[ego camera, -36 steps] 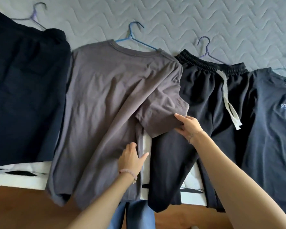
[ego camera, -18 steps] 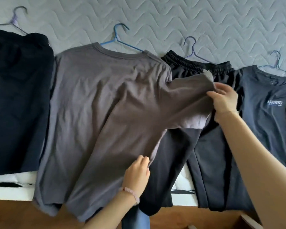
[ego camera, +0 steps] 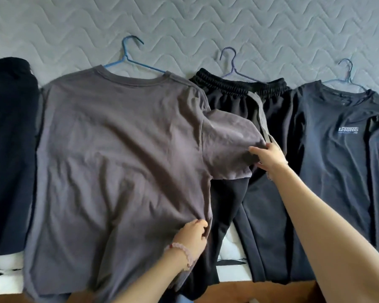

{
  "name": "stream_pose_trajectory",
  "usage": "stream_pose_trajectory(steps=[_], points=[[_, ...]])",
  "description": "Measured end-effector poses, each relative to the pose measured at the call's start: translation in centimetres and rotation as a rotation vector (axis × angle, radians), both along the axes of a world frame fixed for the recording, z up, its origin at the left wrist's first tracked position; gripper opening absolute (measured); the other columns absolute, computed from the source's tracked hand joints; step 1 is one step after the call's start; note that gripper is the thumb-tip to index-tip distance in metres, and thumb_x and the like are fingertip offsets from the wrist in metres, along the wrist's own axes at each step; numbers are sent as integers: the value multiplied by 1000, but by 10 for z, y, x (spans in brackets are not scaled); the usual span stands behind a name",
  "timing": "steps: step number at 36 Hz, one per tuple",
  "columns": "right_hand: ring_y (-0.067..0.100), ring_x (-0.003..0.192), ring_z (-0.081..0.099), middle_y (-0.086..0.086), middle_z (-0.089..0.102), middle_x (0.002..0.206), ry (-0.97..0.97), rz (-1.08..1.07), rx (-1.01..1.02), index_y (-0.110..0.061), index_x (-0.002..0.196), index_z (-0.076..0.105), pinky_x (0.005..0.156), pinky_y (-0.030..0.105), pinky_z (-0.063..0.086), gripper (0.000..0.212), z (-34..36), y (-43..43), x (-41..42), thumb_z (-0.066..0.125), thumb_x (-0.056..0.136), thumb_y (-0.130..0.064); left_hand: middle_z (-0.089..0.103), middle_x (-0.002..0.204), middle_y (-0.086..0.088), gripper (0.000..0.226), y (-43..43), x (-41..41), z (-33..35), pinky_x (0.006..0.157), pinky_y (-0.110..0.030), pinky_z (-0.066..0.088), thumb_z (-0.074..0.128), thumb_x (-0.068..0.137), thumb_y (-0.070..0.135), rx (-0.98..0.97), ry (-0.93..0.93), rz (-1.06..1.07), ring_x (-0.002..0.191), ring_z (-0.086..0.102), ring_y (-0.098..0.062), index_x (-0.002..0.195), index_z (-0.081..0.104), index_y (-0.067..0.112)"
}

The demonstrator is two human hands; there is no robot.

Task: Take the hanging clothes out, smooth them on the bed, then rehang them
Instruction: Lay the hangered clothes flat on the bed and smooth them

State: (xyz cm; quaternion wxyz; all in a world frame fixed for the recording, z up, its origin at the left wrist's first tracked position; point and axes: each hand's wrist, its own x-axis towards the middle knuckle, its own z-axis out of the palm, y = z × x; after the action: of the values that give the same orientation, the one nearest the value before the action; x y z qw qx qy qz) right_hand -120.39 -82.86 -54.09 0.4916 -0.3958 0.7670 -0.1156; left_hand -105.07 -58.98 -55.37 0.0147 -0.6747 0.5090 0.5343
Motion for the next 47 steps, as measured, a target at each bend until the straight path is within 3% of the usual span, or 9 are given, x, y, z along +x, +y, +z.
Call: stream_pose_trajectory(steps=[7,15,19,22,29,32,37,42,47], points=[[12,86,60,2,65,98,-273,-150,66,-8,114,59,86,29,50,35,-8,22,-8,69,83,-22,58,104,12,30,28,22,-7,88,-28,51,43,88,9,7,-23,66,98,60,-11,113,56,23],[6,60,52,0,54,71,-163,-153,-42,-15,82,60,42,7,43,11,-16,50,-19,56,92,-12,51,94,16,31,54,37,-2,86,-27,52,44,87,5,-69,23,124,90,59,-7,108,61,21],[14,80,57,-1,59,86,-68,-158,-85,-8,121,53,71,22,50,36,-18,77,-16,60,88,-21,56,85,16,27,86,74,3,76,-13,51,51,85,-3,-140,-29,341,75,59,4,100,66,13],[6,76,53,-6,56,83,23,-91,-155,-13,114,52,69,5,41,34,-8,125,-3,63,83,-22,64,87,1,28,115,114,10,67,-3,43,53,83,-9,-150,-146,514,72,59,1,93,66,13],[20,78,59,3,62,79,-109,25,38,-18,92,63,77,42,51,6,-3,279,41,60,87,-16,60,115,-22,33,202,212,11,90,-46,47,65,81,1,-65,-577,728,107,58,-40,113,59,1],[24,87,65,9,67,89,-135,-7,176,-17,97,63,76,39,52,14,-13,330,52,62,85,-25,56,118,-27,38,225,243,7,93,-46,45,69,81,11,95,-630,787,112,53,-42,115,57,-3],[13,77,61,4,64,84,-162,-169,200,-10,99,61,68,24,52,15,-21,379,75,64,86,-17,65,76,-24,25,249,269,-6,58,-32,45,70,81,16,139,-464,780,76,66,-38,75,62,-7],[18,73,53,6,57,69,-142,-87,134,-16,66,58,70,34,46,19,-19,397,95,63,84,-21,64,100,-19,23,254,276,-5,67,-29,35,53,95,23,92,-399,685,95,60,-36,94,57,0],[17,72,43,6,47,72,-134,-97,86,-18,71,54,73,33,37,13,-5,401,105,57,82,-26,63,109,-22,18,259,290,2,69,-32,34,46,97,22,40,-334,662,100,57,-36,91,53,7]])
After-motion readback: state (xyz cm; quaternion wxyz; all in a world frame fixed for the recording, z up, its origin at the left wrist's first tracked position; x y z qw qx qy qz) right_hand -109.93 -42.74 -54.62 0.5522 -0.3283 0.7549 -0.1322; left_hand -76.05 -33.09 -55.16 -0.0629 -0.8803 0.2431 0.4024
